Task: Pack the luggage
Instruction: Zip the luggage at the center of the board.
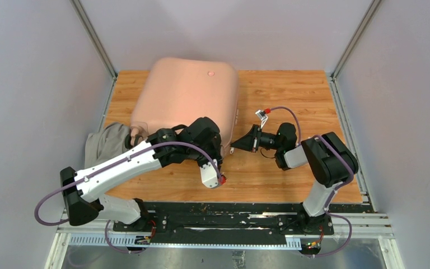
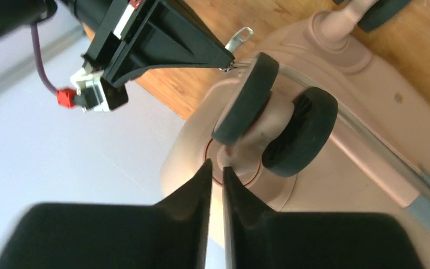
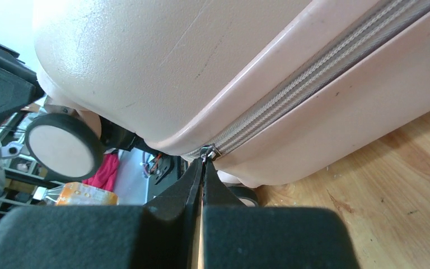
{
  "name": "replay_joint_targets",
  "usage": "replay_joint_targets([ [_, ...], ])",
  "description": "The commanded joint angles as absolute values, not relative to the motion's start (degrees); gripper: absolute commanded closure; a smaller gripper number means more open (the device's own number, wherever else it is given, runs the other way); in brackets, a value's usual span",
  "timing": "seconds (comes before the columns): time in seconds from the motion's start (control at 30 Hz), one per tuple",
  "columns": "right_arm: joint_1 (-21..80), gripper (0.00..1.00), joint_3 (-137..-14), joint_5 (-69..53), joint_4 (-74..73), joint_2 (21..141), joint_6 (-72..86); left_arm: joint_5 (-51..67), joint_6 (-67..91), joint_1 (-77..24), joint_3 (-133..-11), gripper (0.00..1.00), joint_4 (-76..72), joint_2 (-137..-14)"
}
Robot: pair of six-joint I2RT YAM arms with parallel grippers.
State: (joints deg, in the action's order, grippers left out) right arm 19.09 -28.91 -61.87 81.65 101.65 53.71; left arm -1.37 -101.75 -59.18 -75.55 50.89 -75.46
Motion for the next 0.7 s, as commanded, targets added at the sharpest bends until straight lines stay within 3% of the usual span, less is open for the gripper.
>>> replay_joint_targets([
  [0.0, 19.86, 1.0, -27.45, -59.29, 72.87, 95.85, 44.57, -3.04, -104.68, -59.68, -70.52, 0.69, 51.06, -71.63],
  [0.03, 19.86, 1.0, -27.49, -58.9, 70.68, 95.01, 43.29, -2.88, -104.69, -59.63, -69.89, 0.6, 51.13, -71.26],
  [0.17, 19.88, 0.93, -27.52, -57.94, 65.0, 92.91, 40.47, -0.57, -104.22, -59.67, -69.78, 0.05, 50.9, -71.97],
  [0.2, 19.87, 0.88, -27.32, -57.89, 64.69, 92.64, 40.41, -0.38, -103.66, -59.68, -70.5, 0.01, 50.96, -72.88],
  [0.3, 19.86, 0.71, -26.31, -57.12, 63.03, 91.01, 39.59, 1.36, -102.91, -59.67, -72.7, 0.0, 50.98, -75.69],
  [0.43, 19.72, 0.58, -25.49, -54.09, 55.6, 87.52, 35.39, 2.37, -103.64, -59.64, -74.08, 0.01, 50.98, -78.2],
  [0.57, 18.57, 0.5, -23.75, -52.74, 52.96, 85.23, 34.31, 2.02, -103.2, -59.77, -74.39, 0.11, 50.98, -80.09],
  [0.67, 17.91, 0.48, -23.04, -53.06, 53.73, 84.94, 34.5, 1.75, -101.46, -59.72, -75.16, 0.28, 50.98, -80.78],
])
